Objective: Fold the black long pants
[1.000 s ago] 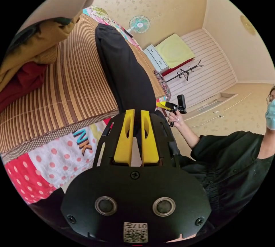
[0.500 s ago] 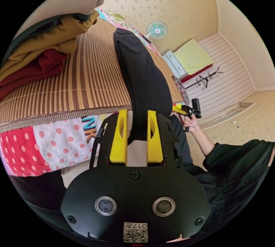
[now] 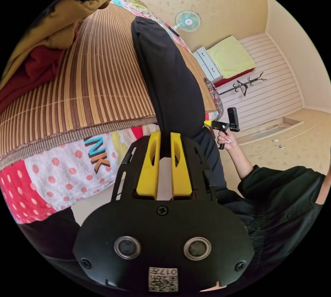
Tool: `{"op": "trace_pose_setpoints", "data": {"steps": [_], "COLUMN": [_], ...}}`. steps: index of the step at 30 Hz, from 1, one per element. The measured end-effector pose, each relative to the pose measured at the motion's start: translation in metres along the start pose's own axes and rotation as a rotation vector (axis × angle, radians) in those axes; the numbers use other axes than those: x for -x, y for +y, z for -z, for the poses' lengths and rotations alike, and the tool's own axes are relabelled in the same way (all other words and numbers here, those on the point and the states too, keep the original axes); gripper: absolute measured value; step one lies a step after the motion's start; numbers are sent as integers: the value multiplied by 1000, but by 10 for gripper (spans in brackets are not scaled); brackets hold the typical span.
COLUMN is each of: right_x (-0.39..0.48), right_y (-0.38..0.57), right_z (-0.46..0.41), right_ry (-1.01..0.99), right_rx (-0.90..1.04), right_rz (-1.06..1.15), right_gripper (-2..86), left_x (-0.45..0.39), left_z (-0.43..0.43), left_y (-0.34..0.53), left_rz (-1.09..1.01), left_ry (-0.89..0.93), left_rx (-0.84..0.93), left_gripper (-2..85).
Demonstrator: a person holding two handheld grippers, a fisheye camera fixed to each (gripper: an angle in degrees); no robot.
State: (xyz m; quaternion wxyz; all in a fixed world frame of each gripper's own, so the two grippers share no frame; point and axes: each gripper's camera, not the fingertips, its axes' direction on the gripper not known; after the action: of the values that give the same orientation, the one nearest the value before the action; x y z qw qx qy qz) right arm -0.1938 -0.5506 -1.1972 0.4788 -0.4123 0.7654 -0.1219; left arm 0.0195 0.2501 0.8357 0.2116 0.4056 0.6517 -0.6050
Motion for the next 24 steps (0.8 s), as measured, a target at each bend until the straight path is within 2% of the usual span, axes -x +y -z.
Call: {"op": "trace_pose_setpoints", "data": {"steps": [3,6,14,19,24], "right_x": [-12,-20,-28,-10,51], "right_y": [-3,-6,11,54,85], "right_z": [17,19,21,64,148], "right_ry": [-101,-127,-166,-473,-662], "right_rx": [-51,-63,-26,-170,-388], "right_rz": [0,-6,-42,88,338], "right_gripper": [98,99,45,30,26], "left_x": [10,12,29,-1,-93], "left_z": [3,-4,-23,11,106], "left_y": [-2,4,23,49,64], "left_rz": [27,40,115,-32,-327], "left_ry": [103,56,190,382,592], "left_rx": [-54,-47,-17,-40,-199], "left_gripper": [86,72,41,38,38]}}
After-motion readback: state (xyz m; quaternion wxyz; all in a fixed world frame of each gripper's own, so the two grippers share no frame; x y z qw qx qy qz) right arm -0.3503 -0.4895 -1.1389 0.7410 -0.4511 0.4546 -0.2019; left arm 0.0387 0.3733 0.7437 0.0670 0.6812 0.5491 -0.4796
